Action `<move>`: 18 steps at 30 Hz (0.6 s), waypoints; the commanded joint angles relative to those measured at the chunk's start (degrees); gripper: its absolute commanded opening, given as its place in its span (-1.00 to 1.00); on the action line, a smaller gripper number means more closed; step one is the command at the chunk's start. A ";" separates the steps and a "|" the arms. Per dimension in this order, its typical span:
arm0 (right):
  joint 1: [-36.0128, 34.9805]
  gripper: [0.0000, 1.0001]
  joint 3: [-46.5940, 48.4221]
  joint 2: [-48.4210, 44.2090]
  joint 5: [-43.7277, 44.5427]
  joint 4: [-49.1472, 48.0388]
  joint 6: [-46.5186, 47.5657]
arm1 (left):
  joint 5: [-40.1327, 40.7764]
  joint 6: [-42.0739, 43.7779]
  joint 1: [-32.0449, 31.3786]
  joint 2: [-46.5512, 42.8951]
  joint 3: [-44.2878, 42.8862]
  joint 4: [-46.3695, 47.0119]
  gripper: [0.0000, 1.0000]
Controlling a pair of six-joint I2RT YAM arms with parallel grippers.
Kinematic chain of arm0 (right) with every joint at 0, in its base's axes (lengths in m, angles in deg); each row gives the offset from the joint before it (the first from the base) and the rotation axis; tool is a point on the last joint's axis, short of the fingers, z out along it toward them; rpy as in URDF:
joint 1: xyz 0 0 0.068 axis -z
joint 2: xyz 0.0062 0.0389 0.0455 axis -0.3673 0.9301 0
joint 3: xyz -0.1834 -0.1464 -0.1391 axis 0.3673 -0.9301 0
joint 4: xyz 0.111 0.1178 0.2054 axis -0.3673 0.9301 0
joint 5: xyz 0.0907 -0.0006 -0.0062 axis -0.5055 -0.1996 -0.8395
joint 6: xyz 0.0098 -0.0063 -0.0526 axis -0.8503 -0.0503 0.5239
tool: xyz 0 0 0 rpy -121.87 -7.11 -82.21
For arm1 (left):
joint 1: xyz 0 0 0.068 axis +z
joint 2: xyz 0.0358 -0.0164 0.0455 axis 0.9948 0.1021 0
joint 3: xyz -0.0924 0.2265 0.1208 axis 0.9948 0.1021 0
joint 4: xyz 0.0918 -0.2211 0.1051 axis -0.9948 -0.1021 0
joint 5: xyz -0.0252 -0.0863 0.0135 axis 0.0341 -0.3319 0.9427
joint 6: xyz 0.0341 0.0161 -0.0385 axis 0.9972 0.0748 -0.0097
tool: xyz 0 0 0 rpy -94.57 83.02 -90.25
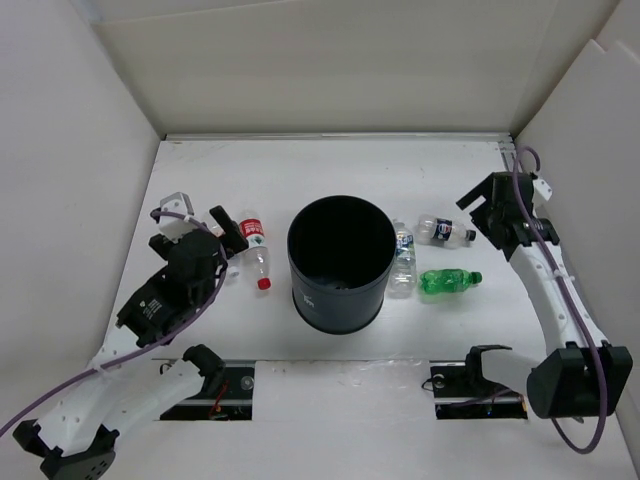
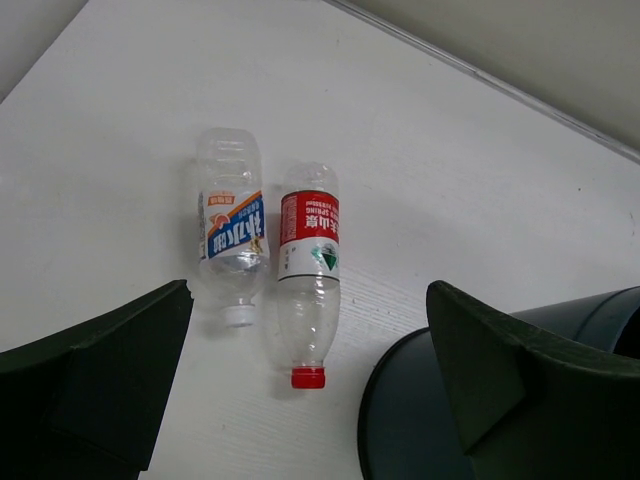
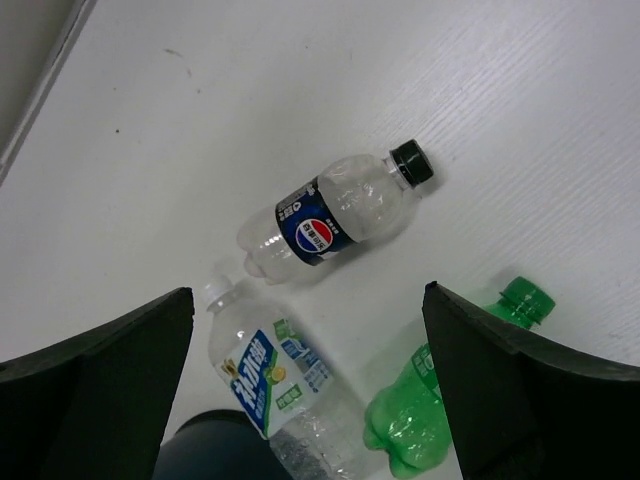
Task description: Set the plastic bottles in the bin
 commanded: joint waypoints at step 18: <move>5.47 0.97 -14.00 5.04 -7.46 -19.23 -32.45 | -7.36 4.87 0.16 3.13 0.96 4.89 1.00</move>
